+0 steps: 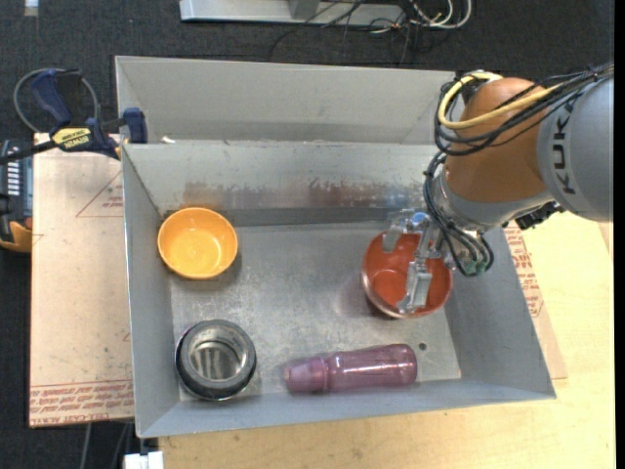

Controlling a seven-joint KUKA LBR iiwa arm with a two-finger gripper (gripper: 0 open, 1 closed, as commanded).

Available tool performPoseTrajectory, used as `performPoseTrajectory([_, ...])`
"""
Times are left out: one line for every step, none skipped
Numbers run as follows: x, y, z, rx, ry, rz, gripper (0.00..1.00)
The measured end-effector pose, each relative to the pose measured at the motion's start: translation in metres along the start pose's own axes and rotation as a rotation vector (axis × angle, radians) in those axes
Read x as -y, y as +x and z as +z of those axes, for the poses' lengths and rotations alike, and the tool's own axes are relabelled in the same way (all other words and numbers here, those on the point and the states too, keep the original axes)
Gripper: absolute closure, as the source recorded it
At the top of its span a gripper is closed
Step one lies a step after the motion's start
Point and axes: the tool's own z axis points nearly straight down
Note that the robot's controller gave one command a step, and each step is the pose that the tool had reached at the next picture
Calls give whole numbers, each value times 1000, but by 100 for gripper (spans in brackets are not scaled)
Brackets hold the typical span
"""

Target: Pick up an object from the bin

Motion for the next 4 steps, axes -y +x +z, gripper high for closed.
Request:
performPoseTrajectory([0, -2, -5, 8, 1, -2, 0])
performPoseTrajectory([-12, -60, 33, 8, 0, -434, 0])
performPoseTrajectory([-55, -71, 39, 12, 2, -620, 0])
performPoseTrajectory([-41, -63, 44, 11, 6, -1146, 0])
